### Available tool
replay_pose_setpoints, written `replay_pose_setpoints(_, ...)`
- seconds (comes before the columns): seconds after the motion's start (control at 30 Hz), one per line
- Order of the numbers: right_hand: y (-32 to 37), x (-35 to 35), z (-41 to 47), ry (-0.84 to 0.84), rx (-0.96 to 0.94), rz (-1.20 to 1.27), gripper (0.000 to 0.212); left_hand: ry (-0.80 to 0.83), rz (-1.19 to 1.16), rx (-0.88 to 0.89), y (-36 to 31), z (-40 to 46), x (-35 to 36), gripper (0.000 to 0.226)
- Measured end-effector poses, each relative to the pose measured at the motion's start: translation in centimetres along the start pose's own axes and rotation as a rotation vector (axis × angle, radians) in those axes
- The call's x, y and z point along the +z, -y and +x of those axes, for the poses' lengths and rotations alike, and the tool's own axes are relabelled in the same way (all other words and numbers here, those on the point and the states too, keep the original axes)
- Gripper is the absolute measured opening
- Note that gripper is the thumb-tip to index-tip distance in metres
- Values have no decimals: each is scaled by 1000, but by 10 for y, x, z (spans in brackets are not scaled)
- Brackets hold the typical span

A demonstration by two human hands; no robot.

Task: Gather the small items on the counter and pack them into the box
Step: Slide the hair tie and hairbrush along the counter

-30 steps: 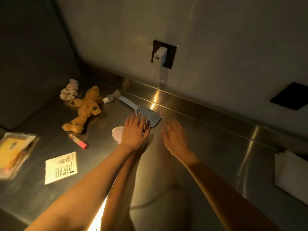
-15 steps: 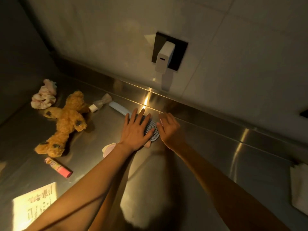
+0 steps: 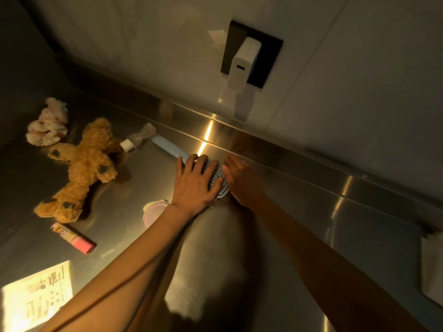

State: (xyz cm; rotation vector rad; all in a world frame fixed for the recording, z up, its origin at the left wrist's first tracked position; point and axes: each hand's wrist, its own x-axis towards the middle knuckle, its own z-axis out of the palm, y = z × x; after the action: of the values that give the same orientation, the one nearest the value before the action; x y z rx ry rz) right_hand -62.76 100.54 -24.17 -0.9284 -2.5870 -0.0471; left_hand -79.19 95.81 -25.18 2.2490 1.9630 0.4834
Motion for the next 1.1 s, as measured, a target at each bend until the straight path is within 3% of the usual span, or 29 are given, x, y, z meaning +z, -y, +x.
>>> replay_pose_setpoints(0.07, 2, 3, -5, 47, 31, 22, 26, -2, -10, -1, -1, -2, -1, 58)
replay_pose_setpoints(0.2, 10, 8, -12, 187, 361, 94, 60, -15, -47, 2, -9, -11, -3, 57)
replay_pose_setpoints(0.27, 15, 8, -19, 219, 374, 90, 64, -10, -52, 16, -13, -17, -2, 56)
replay_pose_setpoints(0.57, 37, -9, -55, 204, 389, 71, 50, -4, -106, 55, -32, -40, -3, 51)
replay_pose_setpoints(0.77, 51, -18, -95, -34, 321, 105, 36, 20, -120, 76, -57, -63, 1, 51)
replay_pose_setpoints(1.1, 68, -49, -176, 58, 549, 188, 49, 79, -155, 172, -117, -108, 10, 49)
